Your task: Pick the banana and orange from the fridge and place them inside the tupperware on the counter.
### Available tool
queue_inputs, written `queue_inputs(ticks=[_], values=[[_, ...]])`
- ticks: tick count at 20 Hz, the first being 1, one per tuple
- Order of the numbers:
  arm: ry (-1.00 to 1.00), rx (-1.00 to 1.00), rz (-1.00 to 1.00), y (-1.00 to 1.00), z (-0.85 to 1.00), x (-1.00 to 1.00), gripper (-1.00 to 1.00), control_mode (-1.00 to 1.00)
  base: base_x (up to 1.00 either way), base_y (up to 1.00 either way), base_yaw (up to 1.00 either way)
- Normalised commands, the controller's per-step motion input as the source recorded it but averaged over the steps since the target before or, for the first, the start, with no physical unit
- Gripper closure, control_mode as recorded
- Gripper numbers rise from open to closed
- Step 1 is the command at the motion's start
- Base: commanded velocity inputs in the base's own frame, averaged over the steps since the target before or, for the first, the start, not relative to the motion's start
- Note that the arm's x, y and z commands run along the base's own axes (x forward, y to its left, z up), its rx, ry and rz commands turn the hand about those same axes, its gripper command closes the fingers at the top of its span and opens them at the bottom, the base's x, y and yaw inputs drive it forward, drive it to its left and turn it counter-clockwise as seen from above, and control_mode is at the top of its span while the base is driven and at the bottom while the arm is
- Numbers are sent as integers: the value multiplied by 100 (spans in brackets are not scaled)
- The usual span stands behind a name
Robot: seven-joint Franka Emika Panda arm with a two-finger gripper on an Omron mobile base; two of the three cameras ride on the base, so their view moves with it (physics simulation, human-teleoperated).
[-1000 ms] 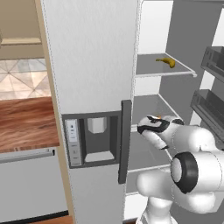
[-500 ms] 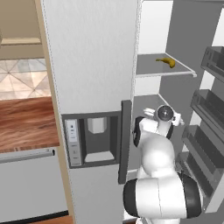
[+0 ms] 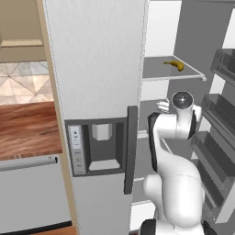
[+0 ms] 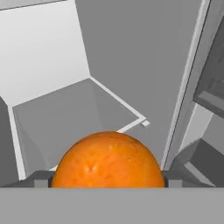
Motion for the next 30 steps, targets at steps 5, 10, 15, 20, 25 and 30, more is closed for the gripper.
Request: queue_inputs(ticks=[5,10,15,20,25,30], values=[[-2,0,0,10,22,-95,100,-100,0,0,0],[0,0,2,32,47,-67,100,-100,0,0,0],[8,0,10,35,62,-46,100,-100,0,0,0],[22,-2,16,39,47,-39,100,-100,0,0,0],[-2,-7,7,20,3,-49,100,-100,0,0,0],[-48,-21,0,13,0,-60,100,-100,0,0,0]])
